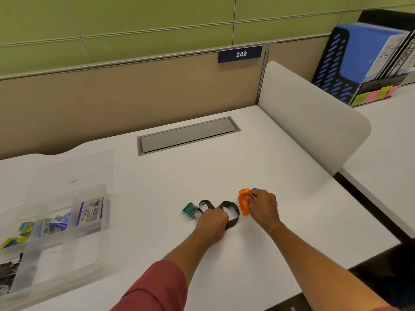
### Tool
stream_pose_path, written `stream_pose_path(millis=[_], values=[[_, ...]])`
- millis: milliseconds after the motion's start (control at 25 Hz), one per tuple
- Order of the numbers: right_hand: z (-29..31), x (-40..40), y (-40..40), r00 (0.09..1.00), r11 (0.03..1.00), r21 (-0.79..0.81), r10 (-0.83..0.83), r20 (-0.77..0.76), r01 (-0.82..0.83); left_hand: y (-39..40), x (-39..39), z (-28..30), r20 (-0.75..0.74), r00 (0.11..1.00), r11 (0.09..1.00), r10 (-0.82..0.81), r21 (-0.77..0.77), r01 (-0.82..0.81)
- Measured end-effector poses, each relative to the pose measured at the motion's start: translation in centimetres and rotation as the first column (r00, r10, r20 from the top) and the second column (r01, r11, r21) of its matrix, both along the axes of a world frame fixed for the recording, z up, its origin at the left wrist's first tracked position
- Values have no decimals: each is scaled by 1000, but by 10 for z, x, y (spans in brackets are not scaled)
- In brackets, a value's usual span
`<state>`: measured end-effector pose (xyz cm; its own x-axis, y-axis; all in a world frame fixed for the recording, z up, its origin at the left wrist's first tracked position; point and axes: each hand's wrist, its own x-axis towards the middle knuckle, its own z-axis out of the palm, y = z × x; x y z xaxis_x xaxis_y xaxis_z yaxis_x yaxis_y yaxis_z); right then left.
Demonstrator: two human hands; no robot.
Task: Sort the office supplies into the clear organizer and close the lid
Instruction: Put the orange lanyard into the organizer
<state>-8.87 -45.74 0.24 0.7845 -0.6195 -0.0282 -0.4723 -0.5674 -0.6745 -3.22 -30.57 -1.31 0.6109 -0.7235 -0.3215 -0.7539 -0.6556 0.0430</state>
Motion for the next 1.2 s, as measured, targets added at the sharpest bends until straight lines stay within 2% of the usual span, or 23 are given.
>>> stream_pose_path(millis=[240, 360, 560, 800, 1000, 1200], values=[[6, 9, 6, 998, 998, -33, 54, 38, -53, 7, -7, 7, -95, 995, 997, 23, -75, -30], [18, 18, 8, 996, 997, -38, 66, 66, -64, 13, -1, 18, -188, 978, 971, 86, -203, -124], [47, 33, 19, 985, 995, -57, 90, 145, -82, 26, 12, 55, -199, 962, 862, 187, -436, -258], [79, 53, 46, 957, 985, -109, 155, 247, -131, 55, 29, 106, -230, 931, 675, 282, -642, -363], [95, 70, 83, 923, 969, -123, 241, 300, -212, 97, 35, 127, -183, 910, 571, 372, -728, -380], [100, 86, 136, 900, 949, -125, 314, 303, -290, 152, 41, 133, -120, 878, 536, 464, -751, -386]])
